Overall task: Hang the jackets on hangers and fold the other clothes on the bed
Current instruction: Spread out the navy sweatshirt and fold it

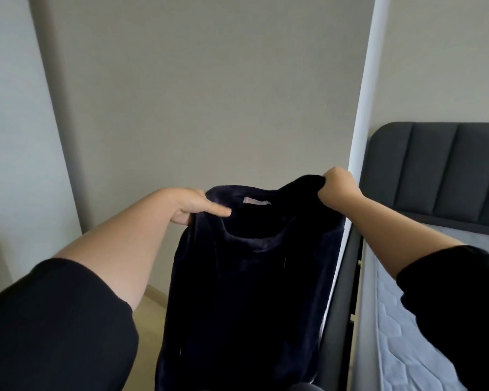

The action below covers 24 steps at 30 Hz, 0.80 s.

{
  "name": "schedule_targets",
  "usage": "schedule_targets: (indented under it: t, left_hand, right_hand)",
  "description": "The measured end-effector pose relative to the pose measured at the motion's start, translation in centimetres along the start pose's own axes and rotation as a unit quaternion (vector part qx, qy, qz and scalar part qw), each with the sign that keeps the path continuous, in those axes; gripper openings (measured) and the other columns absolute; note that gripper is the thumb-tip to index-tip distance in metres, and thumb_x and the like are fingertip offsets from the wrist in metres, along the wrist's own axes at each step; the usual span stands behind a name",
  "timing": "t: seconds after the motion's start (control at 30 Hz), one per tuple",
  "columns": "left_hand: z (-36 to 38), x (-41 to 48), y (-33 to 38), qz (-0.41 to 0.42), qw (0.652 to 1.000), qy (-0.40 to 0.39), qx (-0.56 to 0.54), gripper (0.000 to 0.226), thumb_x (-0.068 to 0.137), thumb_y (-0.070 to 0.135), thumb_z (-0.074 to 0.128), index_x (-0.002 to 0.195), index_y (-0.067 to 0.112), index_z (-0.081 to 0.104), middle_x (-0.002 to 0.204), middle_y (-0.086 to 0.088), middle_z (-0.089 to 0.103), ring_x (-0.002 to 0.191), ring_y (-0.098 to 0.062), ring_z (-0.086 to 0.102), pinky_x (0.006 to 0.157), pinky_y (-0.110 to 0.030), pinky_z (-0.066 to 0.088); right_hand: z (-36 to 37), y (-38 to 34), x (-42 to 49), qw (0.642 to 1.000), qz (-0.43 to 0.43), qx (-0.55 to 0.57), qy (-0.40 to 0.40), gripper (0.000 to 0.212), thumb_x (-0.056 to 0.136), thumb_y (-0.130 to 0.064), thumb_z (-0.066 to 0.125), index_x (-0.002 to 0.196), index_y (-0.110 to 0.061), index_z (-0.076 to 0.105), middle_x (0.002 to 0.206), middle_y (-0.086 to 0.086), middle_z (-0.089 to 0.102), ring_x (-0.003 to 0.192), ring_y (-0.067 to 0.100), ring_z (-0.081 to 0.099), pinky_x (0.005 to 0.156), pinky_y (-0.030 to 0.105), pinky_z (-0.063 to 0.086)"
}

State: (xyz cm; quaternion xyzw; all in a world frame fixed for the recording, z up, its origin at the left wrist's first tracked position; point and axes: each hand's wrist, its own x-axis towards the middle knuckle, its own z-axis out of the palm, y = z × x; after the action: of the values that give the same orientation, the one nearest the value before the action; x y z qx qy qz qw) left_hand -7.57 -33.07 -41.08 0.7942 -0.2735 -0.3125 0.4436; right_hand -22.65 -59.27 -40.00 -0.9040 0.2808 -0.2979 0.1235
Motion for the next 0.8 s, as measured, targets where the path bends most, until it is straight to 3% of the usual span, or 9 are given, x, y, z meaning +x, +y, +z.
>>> schedule_targets:
  t: [0.03,0.1,0.17,0.23,0.33,0.4,0.5,0.6,0.8]
  left_hand:
    - [0.0,-0.2,0.5,-0.002,0.998,-0.018,0.058,0.034,0.079,0.001,0.071,0.111,0.009,0.063,0.109,-0.01,0.071,0.093,-0.02,0.07,0.074,-0.03,0.057]
    - [0.4,-0.5,1.9,-0.014,0.978,0.031,0.207,0.031,0.079,-0.009,0.067,0.102,0.012,0.065,0.112,-0.01,0.069,0.097,-0.021,0.066,0.076,-0.028,0.055]
    - [1.2,-0.5,4.1,-0.01,0.933,0.131,0.334,0.026,0.081,0.001,0.07,0.105,0.008,0.063,0.111,-0.009,0.066,0.102,-0.026,0.062,0.083,-0.033,0.053]
    - [2.7,-0.6,6.8,0.029,0.901,0.227,0.37,0.024,0.083,0.012,0.071,0.104,0.006,0.061,0.1,-0.007,0.062,0.095,-0.027,0.061,0.077,-0.031,0.049]
    - [5.3,-0.9,11.1,0.154,0.869,0.333,0.333,0.005,0.084,0.009,0.065,0.088,0.006,0.063,0.077,-0.004,0.055,0.077,-0.026,0.055,0.063,-0.028,0.041]
    - [6.8,-1.5,13.9,0.227,0.85,0.39,0.272,0.006,0.083,0.005,0.058,0.082,0.004,0.064,0.072,-0.004,0.055,0.071,-0.026,0.053,0.057,-0.026,0.037]
    - [8.7,-3.5,18.4,0.318,0.811,0.448,0.202,0.007,0.083,0.004,0.057,0.08,0.004,0.063,0.082,-0.008,0.058,0.071,-0.025,0.051,0.058,-0.029,0.035]
    - [10.4,-6.2,22.8,0.372,0.77,0.487,0.176,0.005,0.087,0.008,0.059,0.088,0.004,0.062,0.098,-0.011,0.052,0.079,-0.027,0.05,0.066,-0.032,0.034]
    - [13.2,-11.1,29.6,0.421,0.749,0.501,0.105,0.011,0.09,0.009,0.057,0.095,0.001,0.061,0.108,-0.014,0.051,0.092,-0.036,0.056,0.068,-0.032,0.033]
  right_hand:
    - [-0.1,0.1,0.1,0.999,0.023,0.023,0.038,0.017,0.077,0.004,0.044,0.062,-0.005,0.041,0.062,0.009,0.045,0.056,0.026,0.045,0.045,0.026,0.031]
    - [-0.6,0.4,0.3,0.992,0.068,0.065,0.082,0.013,0.077,0.001,0.044,0.067,-0.006,0.045,0.065,0.007,0.048,0.056,0.023,0.044,0.047,0.025,0.031]
    - [-1.4,0.7,0.3,0.976,0.115,0.14,0.122,0.009,0.081,-0.001,0.045,0.075,-0.006,0.05,0.07,0.004,0.049,0.06,0.022,0.045,0.052,0.027,0.035]
    - [-2.9,0.6,0.3,0.953,0.15,0.207,0.161,0.011,0.084,-0.003,0.045,0.09,-0.006,0.054,0.081,0.004,0.052,0.071,0.024,0.05,0.066,0.032,0.041]
    - [-6.7,0.3,0.1,0.935,0.144,0.239,0.218,0.013,0.085,-0.003,0.044,0.095,-0.009,0.051,0.088,0.006,0.051,0.077,0.025,0.048,0.072,0.035,0.04]
    - [-10.2,0.3,-0.4,0.93,0.127,0.238,0.251,0.012,0.085,-0.005,0.043,0.093,-0.011,0.05,0.087,0.006,0.051,0.078,0.025,0.047,0.071,0.033,0.037]
    - [-16.2,1.1,-1.4,0.92,0.107,0.217,0.307,0.012,0.089,-0.01,0.043,0.094,-0.008,0.054,0.089,0.01,0.055,0.086,0.03,0.051,0.071,0.031,0.034]
    - [-22.5,1.9,-3.0,0.902,0.101,0.206,0.367,0.021,0.093,-0.014,0.043,0.105,-0.004,0.057,0.104,0.017,0.062,0.098,0.034,0.057,0.072,0.03,0.035]
    - [-33.0,3.0,-6.7,0.874,0.093,0.171,0.446,0.021,0.094,-0.016,0.044,0.104,-0.004,0.057,0.108,0.019,0.062,0.102,0.036,0.058,0.074,0.032,0.037]
